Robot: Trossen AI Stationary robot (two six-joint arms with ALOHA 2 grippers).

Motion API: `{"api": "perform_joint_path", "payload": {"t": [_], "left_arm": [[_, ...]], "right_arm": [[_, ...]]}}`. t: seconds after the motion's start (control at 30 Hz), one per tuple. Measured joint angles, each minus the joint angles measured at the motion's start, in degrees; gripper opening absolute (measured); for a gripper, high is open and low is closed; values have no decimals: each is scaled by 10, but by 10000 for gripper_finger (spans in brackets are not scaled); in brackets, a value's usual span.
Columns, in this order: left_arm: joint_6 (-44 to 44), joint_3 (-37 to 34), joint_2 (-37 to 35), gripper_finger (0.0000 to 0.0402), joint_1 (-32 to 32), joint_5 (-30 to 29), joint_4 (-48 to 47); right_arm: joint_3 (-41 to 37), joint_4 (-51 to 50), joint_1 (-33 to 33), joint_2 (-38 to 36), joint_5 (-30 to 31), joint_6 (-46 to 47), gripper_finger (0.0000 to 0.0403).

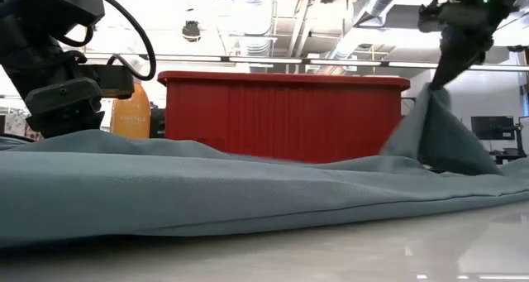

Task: Fold Laundry from Bin
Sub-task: Fold the gray pants

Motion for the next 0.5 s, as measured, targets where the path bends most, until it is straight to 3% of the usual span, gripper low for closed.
{"api": "perform_joint_path", "payload": {"t": [0.07, 0.13, 0.5], "left_arm": [[3, 0, 0, 125, 0, 2, -1], [6, 0, 0, 125, 1, 7, -4], [-25, 2, -2, 125, -22, 91, -25]], "right_arm": [[0, 31, 25, 13, -86, 30, 53], [0, 49, 54, 26, -114, 29, 84], [0, 12, 76, 121, -72, 13, 196]]}}
